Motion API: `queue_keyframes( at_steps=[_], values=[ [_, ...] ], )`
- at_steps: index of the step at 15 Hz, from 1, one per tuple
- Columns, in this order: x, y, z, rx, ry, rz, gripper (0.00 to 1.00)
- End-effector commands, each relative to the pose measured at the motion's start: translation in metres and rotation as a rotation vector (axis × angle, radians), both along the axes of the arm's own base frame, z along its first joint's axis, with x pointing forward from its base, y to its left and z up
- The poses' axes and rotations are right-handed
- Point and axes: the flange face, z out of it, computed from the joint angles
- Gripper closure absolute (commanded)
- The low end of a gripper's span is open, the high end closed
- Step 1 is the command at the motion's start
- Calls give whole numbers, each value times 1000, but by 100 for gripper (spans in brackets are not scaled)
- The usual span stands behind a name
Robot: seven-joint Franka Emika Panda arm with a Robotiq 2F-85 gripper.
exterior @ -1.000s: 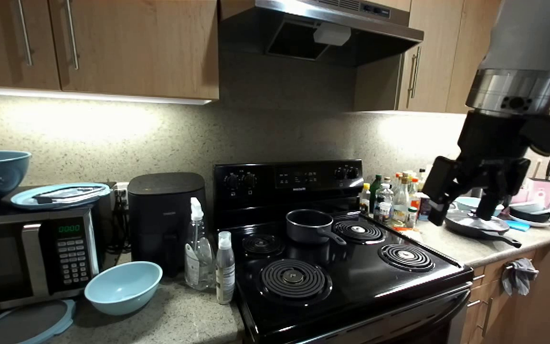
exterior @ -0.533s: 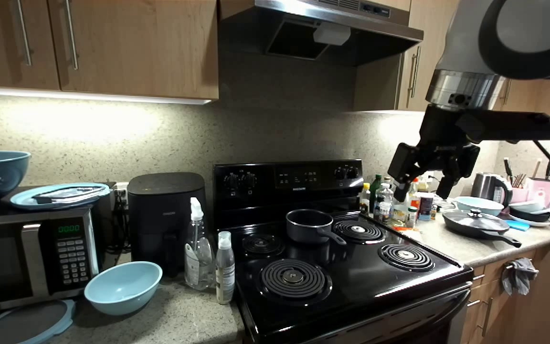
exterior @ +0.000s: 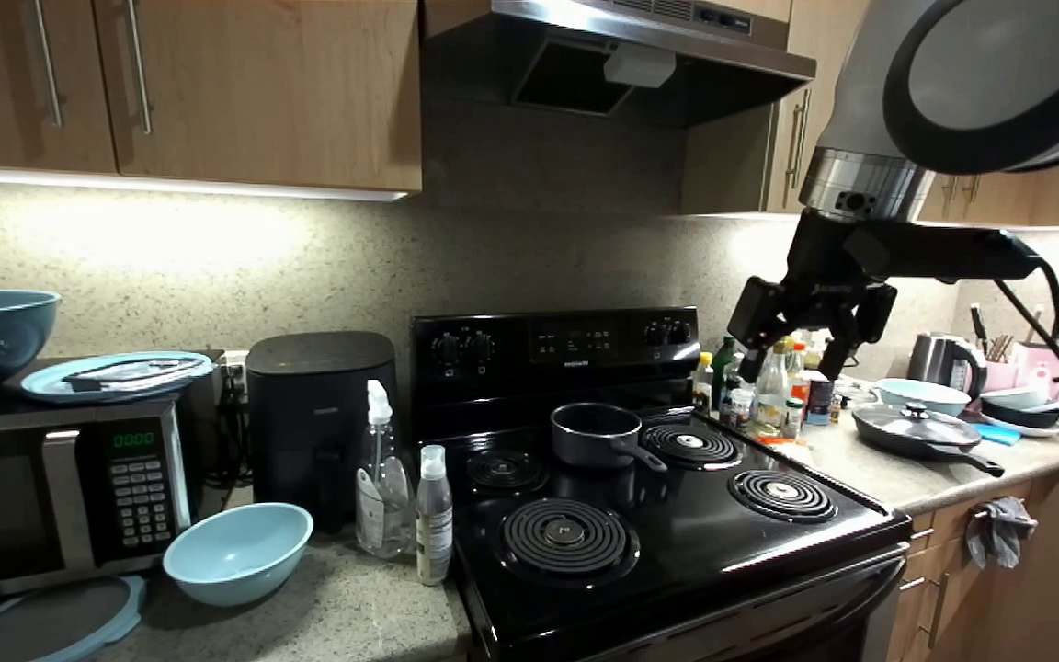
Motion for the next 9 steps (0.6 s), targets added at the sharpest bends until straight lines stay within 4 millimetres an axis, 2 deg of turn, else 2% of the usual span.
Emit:
queue_keyframes(
  at_steps=[1, 5, 9],
  values=[
    [38, -11, 2, 79, -105, -76, 0],
    [89, -27, -8, 69, -96, -85, 0],
    [135, -25, -22, 7, -45, -60, 0]
  ],
)
